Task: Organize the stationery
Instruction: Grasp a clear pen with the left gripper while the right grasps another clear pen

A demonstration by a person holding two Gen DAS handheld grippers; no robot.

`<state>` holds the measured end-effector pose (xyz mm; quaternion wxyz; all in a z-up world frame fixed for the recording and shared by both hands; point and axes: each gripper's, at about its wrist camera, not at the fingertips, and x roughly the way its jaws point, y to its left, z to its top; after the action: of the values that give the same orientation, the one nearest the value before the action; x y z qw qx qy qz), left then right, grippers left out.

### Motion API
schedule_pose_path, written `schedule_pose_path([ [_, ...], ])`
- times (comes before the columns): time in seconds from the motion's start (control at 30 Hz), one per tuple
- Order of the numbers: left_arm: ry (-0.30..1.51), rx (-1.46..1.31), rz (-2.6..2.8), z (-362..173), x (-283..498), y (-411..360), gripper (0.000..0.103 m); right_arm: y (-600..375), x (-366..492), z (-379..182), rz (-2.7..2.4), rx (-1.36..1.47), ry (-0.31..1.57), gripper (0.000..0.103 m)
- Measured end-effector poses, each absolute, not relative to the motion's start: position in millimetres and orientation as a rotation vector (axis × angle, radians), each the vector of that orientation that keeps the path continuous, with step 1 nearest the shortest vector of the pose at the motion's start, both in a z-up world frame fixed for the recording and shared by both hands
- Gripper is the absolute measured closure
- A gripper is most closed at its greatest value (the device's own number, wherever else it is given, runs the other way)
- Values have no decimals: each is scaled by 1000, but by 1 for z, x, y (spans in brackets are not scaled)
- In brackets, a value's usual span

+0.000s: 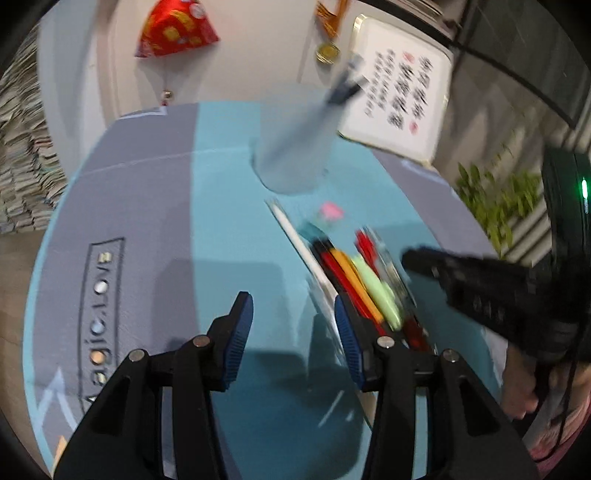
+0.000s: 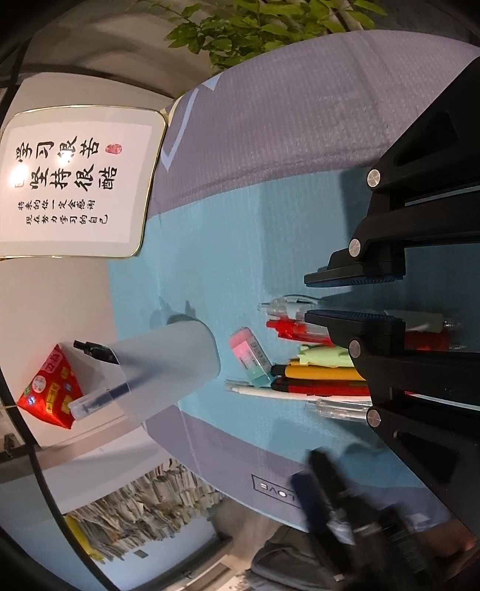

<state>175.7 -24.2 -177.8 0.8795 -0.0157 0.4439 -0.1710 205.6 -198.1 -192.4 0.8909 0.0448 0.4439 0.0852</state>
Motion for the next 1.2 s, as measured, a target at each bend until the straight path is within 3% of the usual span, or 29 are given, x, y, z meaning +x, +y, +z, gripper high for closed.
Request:
schedule_pose_path([
  [0.1, 952, 2, -388, -186, 171, -33, 57, -196, 205, -193, 168, 91, 924, 90],
  [0.17, 965, 12, -399, -191, 169, -36, 56, -196, 205, -192, 164, 91, 922, 84],
  [0.23, 964, 31, -388, -195, 168, -39, 56, -197, 205, -192, 156, 93, 918, 72],
  [0.27, 958, 42, -378, -195, 169, -40, 57, -198, 205, -191, 154, 94, 917, 71],
  [0.4, 954, 100, -344, -196, 168, -41, 58, -195, 207, -194, 152, 76, 932, 72],
  [0.5, 957, 99, -327, -196, 171, -37, 68, -194, 210, -198, 148, 71, 947, 72],
  [0.77, 962, 72, -306, -195, 179, -39, 79, -187, 230, -204, 108, 39, 972, 72],
  [0.9, 942, 112, -319, -196, 179, -50, 94, -179, 242, -204, 88, -11, 975, 72],
  [1.0, 942, 131, -334, -196, 176, -51, 95, -171, 246, -204, 90, -53, 981, 86],
  [1.2, 926, 68, -336, -182, 177, -33, 95, -189, 233, -179, 137, 49, 914, 86],
])
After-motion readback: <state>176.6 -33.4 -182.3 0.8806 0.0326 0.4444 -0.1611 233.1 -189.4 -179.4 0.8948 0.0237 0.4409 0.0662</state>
